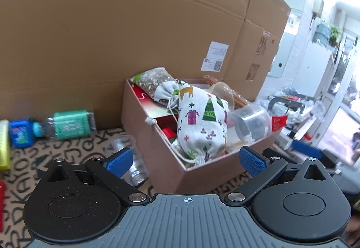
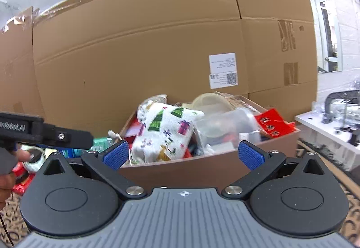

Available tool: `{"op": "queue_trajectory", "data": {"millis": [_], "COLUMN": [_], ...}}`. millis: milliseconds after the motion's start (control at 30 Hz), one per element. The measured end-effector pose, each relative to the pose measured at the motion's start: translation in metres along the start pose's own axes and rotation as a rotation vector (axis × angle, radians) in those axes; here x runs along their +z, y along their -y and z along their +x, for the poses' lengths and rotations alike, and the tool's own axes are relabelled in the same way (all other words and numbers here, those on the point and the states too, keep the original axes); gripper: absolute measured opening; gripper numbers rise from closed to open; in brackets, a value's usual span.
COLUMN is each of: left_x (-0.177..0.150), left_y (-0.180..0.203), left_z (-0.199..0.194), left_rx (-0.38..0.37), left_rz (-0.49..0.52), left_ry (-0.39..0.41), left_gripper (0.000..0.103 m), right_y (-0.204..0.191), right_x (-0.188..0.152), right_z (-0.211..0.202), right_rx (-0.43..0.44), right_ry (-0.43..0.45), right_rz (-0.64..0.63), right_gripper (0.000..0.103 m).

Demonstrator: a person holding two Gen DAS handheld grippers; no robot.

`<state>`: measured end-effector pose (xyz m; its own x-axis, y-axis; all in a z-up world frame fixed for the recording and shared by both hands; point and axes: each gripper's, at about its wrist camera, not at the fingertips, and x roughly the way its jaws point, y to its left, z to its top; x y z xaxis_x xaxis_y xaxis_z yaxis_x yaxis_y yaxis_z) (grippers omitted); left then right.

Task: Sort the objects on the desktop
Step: 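Open both tools and withdraw them from the pink box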

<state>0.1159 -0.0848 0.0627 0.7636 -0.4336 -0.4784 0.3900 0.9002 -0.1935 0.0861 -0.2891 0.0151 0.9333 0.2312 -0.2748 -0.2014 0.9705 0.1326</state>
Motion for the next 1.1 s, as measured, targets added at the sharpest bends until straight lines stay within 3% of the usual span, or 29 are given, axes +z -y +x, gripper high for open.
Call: {"op": "queue_trajectory", "data": {"millis": [167,500,1100], "left_x": [-0.021,-0.038,-0.045], "left_y": [0.022,0.038,0.045], "left_z": [-0.014,-0.029,-0.026], "left_rx": [0.062,0.118,0.128], "left_rz": [0.066,0.057,0.053], "left_ry": [0.032,0.030,-0.024], "left_gripper": [0.103,0.103,0.103], "right_y": [-0.006,-0.005,-0.009], "right_x": [0.000,-0.003,-0.009], "right_z": [-0.020,-0.044,-0.053], "right_rx": [-0.047,-0.081,-0.097], "right_ry": [-0.019,-0.059,-0.093], "right_rz": [-0.083,-0.113,-0.145], "right_gripper": [0.103,0.103,0.103]}}
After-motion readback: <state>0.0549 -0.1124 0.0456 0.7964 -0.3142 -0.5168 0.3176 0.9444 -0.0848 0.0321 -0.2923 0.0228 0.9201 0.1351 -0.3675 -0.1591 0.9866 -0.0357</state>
